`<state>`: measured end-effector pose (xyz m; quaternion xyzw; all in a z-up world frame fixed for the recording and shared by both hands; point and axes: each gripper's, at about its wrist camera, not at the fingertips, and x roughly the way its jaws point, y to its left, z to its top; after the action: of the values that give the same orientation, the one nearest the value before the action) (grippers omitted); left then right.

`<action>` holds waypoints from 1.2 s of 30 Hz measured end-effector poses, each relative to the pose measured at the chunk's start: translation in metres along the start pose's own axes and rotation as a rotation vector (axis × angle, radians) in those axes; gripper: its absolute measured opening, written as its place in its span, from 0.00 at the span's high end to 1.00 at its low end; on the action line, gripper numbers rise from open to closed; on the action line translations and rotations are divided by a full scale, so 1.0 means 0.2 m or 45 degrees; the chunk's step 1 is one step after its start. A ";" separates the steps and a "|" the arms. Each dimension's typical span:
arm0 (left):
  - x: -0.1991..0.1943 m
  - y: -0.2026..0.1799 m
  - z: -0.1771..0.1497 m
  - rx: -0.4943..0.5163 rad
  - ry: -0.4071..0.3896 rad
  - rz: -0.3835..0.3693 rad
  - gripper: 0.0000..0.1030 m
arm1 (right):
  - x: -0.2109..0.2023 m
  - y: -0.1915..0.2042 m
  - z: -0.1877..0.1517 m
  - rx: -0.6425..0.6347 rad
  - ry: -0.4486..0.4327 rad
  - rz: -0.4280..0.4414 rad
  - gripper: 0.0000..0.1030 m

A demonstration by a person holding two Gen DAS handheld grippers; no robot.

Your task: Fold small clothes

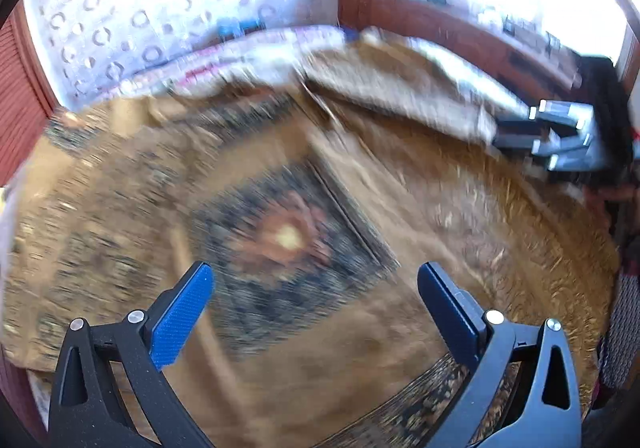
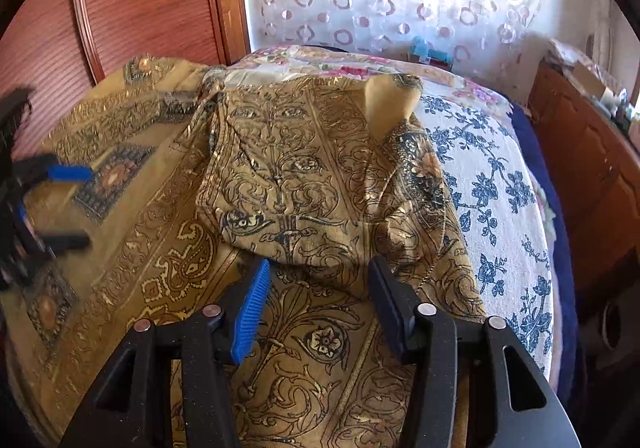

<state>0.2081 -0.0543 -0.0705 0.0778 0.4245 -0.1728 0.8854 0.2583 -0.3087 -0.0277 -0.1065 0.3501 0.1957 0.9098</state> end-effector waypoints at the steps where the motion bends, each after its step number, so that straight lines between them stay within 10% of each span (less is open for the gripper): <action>1: -0.07 0.06 0.01 -0.015 -0.051 -0.010 0.00 | 0.00 0.01 -0.01 -0.009 0.001 -0.004 0.44; 9: -0.23 0.46 0.12 -0.089 -0.113 0.151 0.05 | 0.04 0.02 0.00 -0.031 0.007 -0.004 0.38; 19: -0.19 0.80 0.26 -0.199 -0.144 0.192 0.38 | 0.03 0.02 0.00 -0.035 0.007 -0.005 0.37; 36: 0.00 1.04 0.35 -0.263 -0.091 0.218 0.40 | 0.15 -0.22 0.48 0.009 -0.027 -0.061 0.37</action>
<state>0.3361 0.1188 -0.0297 0.0161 0.4001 -0.0546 0.9147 0.3547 -0.3077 0.0250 -0.1095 0.3385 0.1736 0.9183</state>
